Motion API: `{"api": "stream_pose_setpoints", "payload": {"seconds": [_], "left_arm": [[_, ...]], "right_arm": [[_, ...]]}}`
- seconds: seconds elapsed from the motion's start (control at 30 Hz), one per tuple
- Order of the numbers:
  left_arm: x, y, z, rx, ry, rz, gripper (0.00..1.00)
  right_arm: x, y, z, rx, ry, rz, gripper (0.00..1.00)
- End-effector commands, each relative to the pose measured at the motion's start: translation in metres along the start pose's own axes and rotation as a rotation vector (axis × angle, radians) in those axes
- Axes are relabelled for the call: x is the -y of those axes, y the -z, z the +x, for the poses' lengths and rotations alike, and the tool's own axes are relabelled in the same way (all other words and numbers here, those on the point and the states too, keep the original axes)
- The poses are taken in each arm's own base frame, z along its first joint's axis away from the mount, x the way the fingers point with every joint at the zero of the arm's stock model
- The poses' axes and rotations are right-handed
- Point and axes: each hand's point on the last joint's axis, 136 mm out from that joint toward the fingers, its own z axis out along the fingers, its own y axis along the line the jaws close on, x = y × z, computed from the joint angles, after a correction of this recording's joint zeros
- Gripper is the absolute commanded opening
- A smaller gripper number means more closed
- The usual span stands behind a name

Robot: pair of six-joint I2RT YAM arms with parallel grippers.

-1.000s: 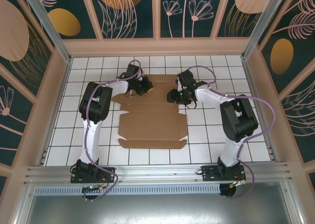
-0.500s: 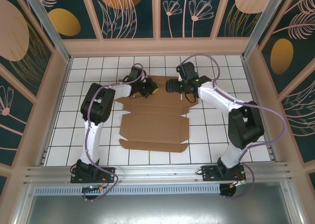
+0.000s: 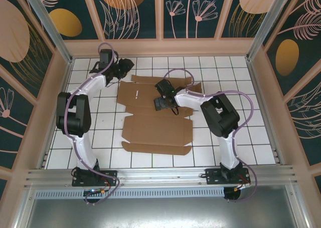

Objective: Fold the paper box

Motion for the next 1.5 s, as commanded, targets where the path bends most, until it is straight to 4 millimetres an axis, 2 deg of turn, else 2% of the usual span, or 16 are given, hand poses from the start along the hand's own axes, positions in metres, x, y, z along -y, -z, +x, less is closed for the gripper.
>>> {"api": "stream_pose_setpoints", "payload": {"seconds": [0.0,0.03,0.07,0.2,0.27,0.37,0.57,0.63,0.73,0.93,1.3,1.47], "left_arm": [[-0.015,-0.002,-0.002,0.007,-0.089,-0.124,0.56],[-0.013,-0.003,-0.007,0.010,-0.105,-0.131,0.67],[-0.013,-0.006,-0.010,0.004,-0.117,-0.146,0.71],[-0.018,-0.018,-0.023,-0.023,-0.160,-0.221,0.73],[-0.022,-0.024,-0.029,-0.032,-0.192,-0.243,0.73],[-0.031,-0.038,-0.033,-0.077,-0.241,-0.223,0.74],[-0.042,-0.068,-0.023,-0.194,-0.249,-0.132,0.67],[-0.044,-0.074,-0.018,-0.218,-0.244,-0.113,0.66],[-0.060,-0.078,-0.019,-0.218,-0.245,-0.178,0.66],[-0.076,-0.086,-0.006,-0.255,-0.208,-0.183,0.64],[-0.078,-0.093,0.010,-0.299,-0.149,-0.128,0.61],[-0.061,-0.086,0.011,-0.296,-0.132,-0.060,0.58]], "right_arm": [[0.008,-0.012,-0.001,-0.006,0.008,0.087,0.99],[0.010,-0.017,0.007,-0.031,0.020,0.096,0.98],[0.011,-0.021,0.017,-0.061,0.028,0.090,0.98],[0.012,-0.026,0.060,-0.171,0.090,0.039,0.94],[0.023,-0.027,0.069,-0.197,0.135,0.072,0.93],[0.039,-0.026,0.068,-0.211,0.145,0.105,0.91],[0.037,-0.023,0.065,-0.215,0.131,0.045,0.88],[0.036,-0.024,0.066,-0.221,0.130,0.040,0.87],[0.034,-0.023,0.065,-0.219,0.129,0.034,0.86],[0.035,-0.023,0.066,-0.218,0.133,0.034,0.85],[0.034,-0.023,0.066,-0.219,0.134,0.031,0.84],[0.034,-0.027,0.069,-0.228,0.135,0.032,0.84]]}}
